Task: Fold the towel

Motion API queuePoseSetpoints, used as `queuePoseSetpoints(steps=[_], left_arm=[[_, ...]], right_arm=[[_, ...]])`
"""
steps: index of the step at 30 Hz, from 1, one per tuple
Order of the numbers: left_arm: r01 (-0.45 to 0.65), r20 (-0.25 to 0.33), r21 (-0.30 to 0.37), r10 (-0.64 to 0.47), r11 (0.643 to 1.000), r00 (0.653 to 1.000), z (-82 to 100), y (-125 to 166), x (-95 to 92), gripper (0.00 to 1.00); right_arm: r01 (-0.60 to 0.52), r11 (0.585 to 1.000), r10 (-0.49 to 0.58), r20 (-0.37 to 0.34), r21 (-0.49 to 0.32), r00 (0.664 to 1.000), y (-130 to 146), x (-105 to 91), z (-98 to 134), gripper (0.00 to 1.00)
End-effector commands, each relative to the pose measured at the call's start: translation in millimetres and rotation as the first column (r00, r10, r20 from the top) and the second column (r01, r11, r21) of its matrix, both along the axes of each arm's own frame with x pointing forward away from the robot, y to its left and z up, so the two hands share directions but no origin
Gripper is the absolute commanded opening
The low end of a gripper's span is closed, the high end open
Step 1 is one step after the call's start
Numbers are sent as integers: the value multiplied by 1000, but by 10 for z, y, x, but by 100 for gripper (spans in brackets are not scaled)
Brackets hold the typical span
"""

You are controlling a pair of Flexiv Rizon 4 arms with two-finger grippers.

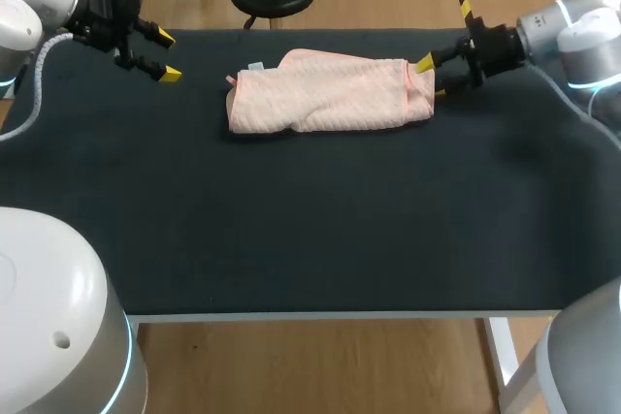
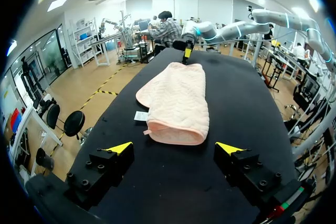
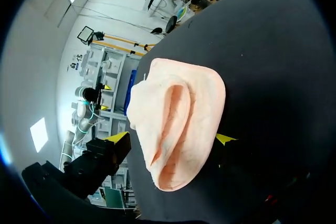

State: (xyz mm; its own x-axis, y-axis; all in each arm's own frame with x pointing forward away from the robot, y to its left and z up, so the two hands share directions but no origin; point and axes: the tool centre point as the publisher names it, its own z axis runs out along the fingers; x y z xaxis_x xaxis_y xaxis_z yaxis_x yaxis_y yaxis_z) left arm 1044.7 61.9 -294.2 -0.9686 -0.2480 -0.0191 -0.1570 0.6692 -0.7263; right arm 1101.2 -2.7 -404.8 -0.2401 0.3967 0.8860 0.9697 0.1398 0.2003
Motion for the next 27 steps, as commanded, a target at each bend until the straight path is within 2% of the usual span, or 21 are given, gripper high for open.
queuePoseSetpoints(steps=[1, 27], left_arm=[[0, 4, -3, 0, 1000, 1000, -14, 3, -3, 100], [0, 4, -3, 0, 1000, 1000, -14, 3, -3, 100]], right_arm=[[-6, 1000, 7, -5, 11, 1000, 86, 3, -114, 100], [-71, 995, 73, -23, 75, 997, 621, -4, -256, 100]])
